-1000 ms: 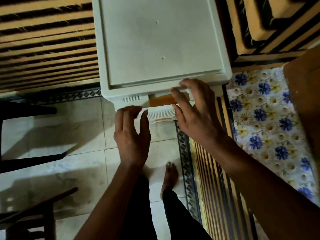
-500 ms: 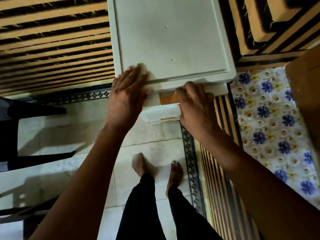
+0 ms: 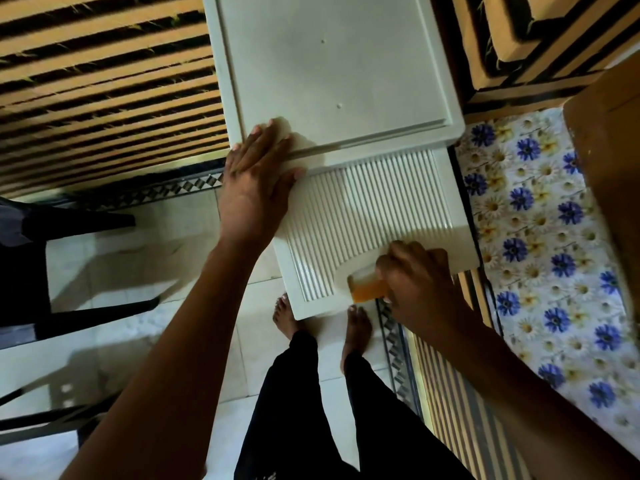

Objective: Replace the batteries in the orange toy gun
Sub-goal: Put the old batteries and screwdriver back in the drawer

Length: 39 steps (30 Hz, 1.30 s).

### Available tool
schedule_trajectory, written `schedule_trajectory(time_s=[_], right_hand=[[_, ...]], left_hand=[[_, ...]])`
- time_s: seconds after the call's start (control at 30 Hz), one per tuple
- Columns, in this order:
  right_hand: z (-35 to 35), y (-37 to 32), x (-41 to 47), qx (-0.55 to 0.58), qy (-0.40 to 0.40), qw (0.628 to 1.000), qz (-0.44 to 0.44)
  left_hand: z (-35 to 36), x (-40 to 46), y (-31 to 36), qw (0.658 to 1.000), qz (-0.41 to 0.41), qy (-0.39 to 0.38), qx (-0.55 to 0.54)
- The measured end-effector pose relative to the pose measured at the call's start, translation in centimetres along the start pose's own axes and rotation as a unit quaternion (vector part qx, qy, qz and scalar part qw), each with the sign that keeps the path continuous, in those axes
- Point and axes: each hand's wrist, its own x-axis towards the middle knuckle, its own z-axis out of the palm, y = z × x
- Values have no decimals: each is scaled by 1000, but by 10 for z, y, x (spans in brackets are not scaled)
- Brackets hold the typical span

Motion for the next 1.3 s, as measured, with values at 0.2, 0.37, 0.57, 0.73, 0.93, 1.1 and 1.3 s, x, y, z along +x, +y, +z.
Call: schedule_trajectory(time_s=[0.2, 0.37, 0.57, 0.73, 0.93, 1.1, 1.3], right_hand=[[33, -7, 1, -29, -15, 999, 2], [77, -2, 40, -88, -54, 994, 25], [115, 8, 108, -98, -111, 986, 70], [129, 2, 140, -42, -48, 990, 123], [147, -28, 140, 265, 142, 889, 345], [138, -23, 162, 495, 158, 733, 440], [131, -6, 191, 520, 123, 715, 450]], left_hand=[[7, -3, -3, 999, 26, 22, 20], [11, -3, -7, 999, 23, 37, 15], [17, -3, -10, 997, 25, 61, 28], [18, -4, -14, 997, 37, 67, 34], [12, -3, -29, 992, 89, 28, 83], [11, -3, -39, 982, 139, 46, 117], [17, -1, -49, 976, 167, 84, 109]])
